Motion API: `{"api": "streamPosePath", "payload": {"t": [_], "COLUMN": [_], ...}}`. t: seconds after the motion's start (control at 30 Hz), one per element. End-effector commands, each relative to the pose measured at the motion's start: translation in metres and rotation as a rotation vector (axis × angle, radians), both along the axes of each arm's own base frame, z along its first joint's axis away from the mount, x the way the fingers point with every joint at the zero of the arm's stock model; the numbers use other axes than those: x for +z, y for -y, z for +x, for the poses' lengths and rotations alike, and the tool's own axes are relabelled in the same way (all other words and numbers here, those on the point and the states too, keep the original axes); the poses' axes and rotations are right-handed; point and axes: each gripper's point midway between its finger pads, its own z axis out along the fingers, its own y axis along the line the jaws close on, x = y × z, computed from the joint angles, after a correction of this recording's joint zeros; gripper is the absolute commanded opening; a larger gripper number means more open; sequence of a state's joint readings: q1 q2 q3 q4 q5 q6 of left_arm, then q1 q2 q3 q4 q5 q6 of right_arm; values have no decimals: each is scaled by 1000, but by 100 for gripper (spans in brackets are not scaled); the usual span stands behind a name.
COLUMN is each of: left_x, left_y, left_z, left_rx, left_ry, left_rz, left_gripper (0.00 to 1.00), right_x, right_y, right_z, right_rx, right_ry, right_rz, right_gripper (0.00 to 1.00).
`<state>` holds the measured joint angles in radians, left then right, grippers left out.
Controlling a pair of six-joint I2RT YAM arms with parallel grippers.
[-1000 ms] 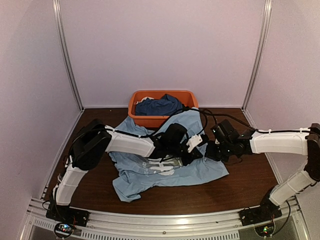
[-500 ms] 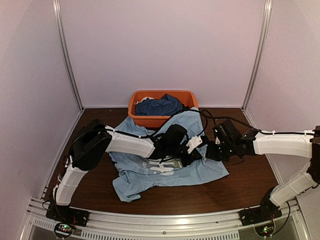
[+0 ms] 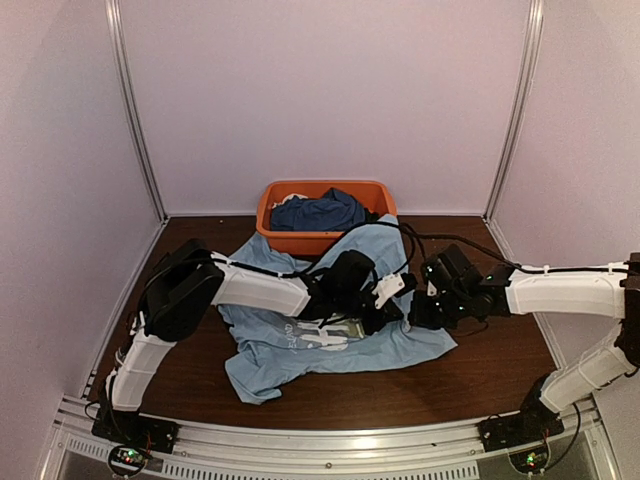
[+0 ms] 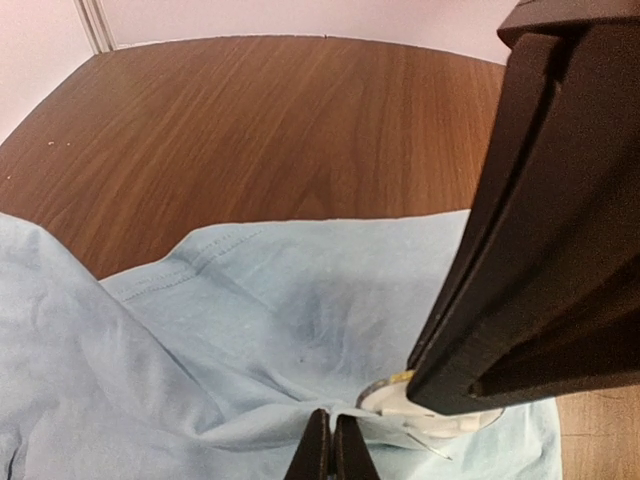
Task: Pin the brooch onto the clothing
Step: Pin the brooch onto the flattened clothing.
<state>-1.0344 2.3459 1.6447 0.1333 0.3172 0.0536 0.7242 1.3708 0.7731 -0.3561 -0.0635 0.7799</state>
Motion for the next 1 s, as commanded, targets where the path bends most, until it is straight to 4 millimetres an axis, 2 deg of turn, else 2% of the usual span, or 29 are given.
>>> {"api": "streamPosePath", "payload": {"t": [0.0,0.27,0.3,0.43,0.53,0.67,0.8,0.97], "left_x": [15,13,14,17,20,18,25,34], "left_y": [1,-1,-1,-9,-18,-29,-37,-37], "left_z": [3,6,5,-4,-6,-4,-12,-24], "left_rx": [18,42,37,16,24,26,-22,-105], "left_ry": [17,17,12,-10,-8,-24,-34,-14], "left_rz": [-31,-15,-12,-14,-18,-21,-50,-71], "left_gripper": [0,0,5,42,59,67,77,82], "right_x": [-1,3,3,2,-3,-9,-14,-13], "right_y": [-11,-9,-9,-8,-7,-8,-10,-18], "right_z": [-10,-16,-16,-19,-22,-26,-29,-32], "right_rx": [67,89,95,135,169,209,265,379], "right_ry": [-7,2,6,19,6,-7,-20,-29], "right_rz": [12,10,5,-7,-16,-14,-15,-14], "right_gripper": [0,0,0,0,0,0,0,0]}}
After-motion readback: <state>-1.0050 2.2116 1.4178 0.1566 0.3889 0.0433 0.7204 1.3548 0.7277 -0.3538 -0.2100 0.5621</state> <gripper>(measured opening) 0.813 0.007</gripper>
